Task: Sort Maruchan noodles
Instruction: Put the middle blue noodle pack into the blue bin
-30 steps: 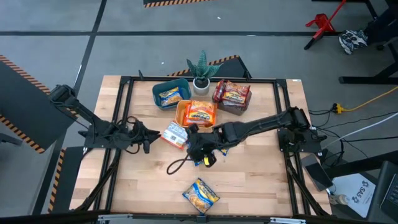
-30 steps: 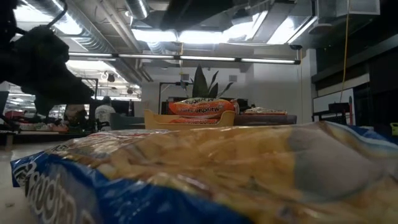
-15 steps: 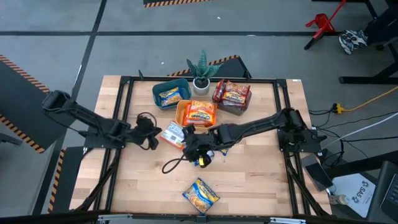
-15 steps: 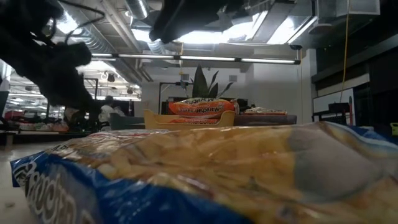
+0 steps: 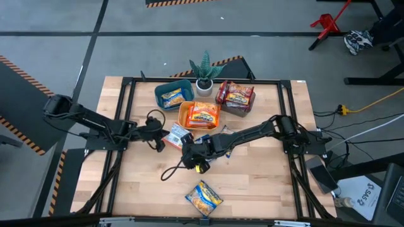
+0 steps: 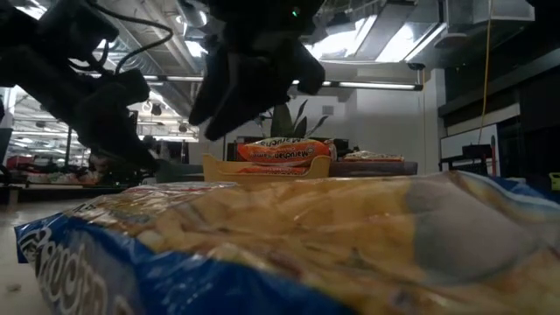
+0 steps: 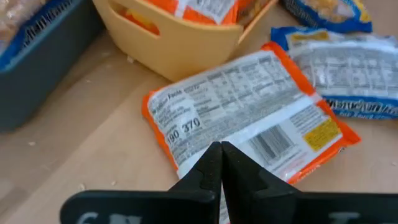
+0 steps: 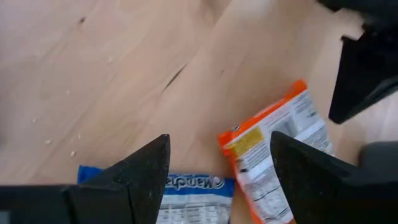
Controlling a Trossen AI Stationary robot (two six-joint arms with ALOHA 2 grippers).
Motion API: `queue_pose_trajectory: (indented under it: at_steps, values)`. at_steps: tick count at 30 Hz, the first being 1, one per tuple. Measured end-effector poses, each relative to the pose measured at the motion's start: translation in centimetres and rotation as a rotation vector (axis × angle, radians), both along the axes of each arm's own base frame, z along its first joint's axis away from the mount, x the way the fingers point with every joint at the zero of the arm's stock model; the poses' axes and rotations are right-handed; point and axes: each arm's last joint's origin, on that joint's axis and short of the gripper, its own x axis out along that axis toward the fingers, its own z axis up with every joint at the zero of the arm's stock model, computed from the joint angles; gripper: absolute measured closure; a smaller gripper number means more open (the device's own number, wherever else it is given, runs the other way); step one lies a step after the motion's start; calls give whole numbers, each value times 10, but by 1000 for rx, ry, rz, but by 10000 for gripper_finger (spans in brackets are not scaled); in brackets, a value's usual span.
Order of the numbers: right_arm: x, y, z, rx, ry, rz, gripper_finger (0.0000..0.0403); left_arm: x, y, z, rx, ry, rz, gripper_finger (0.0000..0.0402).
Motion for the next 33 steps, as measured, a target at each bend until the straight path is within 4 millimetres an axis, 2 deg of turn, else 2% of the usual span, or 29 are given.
queue_pose_trajectory:
  at_steps: [3, 7, 9, 14, 17, 21, 26, 33]
  values:
    - [-6, 3, -2, 24, 58, -47, 141, 0, -1, -2, -24, 12, -15, 401]
    - [-28, 8, -3, 57, 230, -202, 141, 1, -6, 0, -21, -15, -37, 401]
    - [-40, 10, -8, 64, 340, -275, 141, 5, -8, 5, -25, -80, -44, 401]
    - [-64, 29, -33, 70, 449, -380, 141, 19, -15, 25, -4, -319, -138, 401]
    - [-73, 47, -29, 62, 421, -393, 141, 28, -16, 26, 3, -353, -155, 401]
    - [-84, 67, -22, 35, 372, -425, 141, 49, -21, 21, 8, -279, -199, 401]
    - [-94, 80, -10, 40, 283, -511, 141, 82, -30, 16, 31, -211, -264, 401]
    - [-104, 101, -7, 113, 240, -584, 141, 116, -30, 2, 33, -143, -317, 401]
